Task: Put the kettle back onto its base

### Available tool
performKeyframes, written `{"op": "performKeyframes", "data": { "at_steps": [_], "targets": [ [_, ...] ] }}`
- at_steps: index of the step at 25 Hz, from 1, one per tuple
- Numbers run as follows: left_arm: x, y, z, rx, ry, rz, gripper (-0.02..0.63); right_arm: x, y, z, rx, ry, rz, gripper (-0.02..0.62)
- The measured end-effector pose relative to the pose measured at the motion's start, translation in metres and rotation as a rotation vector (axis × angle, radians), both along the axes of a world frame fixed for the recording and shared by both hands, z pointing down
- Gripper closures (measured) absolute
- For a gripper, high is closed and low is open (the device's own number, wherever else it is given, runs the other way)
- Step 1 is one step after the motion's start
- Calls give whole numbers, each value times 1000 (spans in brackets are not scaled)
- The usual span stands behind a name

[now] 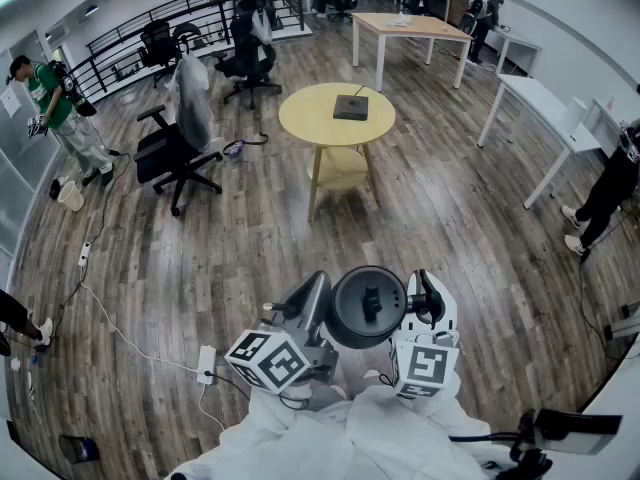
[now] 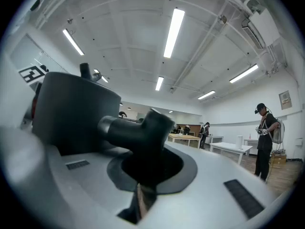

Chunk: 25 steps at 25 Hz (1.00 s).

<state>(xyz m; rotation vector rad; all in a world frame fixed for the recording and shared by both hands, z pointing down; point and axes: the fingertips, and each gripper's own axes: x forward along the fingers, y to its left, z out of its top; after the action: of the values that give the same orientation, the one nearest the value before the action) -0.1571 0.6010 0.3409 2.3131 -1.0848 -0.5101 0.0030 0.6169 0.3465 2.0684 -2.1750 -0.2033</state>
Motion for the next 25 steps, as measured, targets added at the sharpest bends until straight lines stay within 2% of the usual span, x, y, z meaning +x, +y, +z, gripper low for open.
{"op": "performKeyframes", "data": {
  "at_steps": [12,25],
  "targets": [
    [-17,-31,14,-29,-2,-25,606,-18,-36,11,-25,-4,-31,561],
    [19,-119,23,-35,-13,-15,606,18,-125,23,-35,-23,-30,561]
  ]
}}
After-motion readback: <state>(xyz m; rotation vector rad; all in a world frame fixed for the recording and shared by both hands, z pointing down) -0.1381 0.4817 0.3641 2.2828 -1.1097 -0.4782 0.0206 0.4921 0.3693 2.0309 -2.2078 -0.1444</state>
